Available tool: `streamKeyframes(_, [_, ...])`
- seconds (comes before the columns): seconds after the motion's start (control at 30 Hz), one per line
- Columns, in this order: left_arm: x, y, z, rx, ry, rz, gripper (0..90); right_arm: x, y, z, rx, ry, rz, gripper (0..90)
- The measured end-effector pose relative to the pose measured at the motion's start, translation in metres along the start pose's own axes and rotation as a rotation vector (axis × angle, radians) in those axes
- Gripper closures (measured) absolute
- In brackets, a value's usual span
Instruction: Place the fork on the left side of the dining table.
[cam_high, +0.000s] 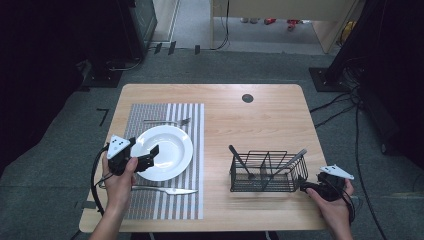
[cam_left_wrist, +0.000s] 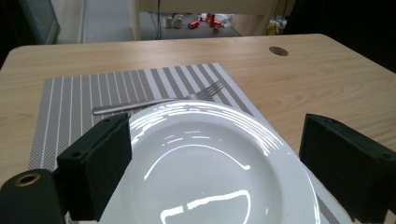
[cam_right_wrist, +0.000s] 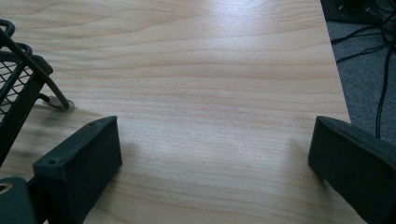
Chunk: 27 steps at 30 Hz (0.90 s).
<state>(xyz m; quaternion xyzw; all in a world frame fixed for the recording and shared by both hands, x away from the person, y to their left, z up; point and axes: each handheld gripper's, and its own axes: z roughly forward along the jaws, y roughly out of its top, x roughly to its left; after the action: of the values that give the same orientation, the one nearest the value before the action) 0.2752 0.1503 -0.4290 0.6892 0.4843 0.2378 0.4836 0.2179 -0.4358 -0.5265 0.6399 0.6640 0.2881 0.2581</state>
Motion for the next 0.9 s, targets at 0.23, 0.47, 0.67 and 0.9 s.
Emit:
streamKeyframes(0.23, [-0.005, -0.022, -0.010, 0.026, -0.001, 0.005, 9.6, 0.000, 0.000, 0.000, 0.000, 0.000, 0.000, 2.7])
streamKeyframes(0.47, [-0.001, -0.041, -0.019, 0.055, 0.032, 0.025, 9.6, 0.000, 0.000, 0.000, 0.000, 0.000, -0.001, 2.7])
streamKeyframes(0.67, [0.008, -0.056, -0.029, 0.075, 0.063, 0.031, 9.6, 0.000, 0.000, 0.000, 0.000, 0.000, 0.000, 2.7])
streamKeyframes(0.9, [0.020, -0.069, -0.040, 0.090, 0.094, 0.028, 9.6, 0.000, 0.000, 0.000, 0.000, 0.000, 0.000, 2.7])
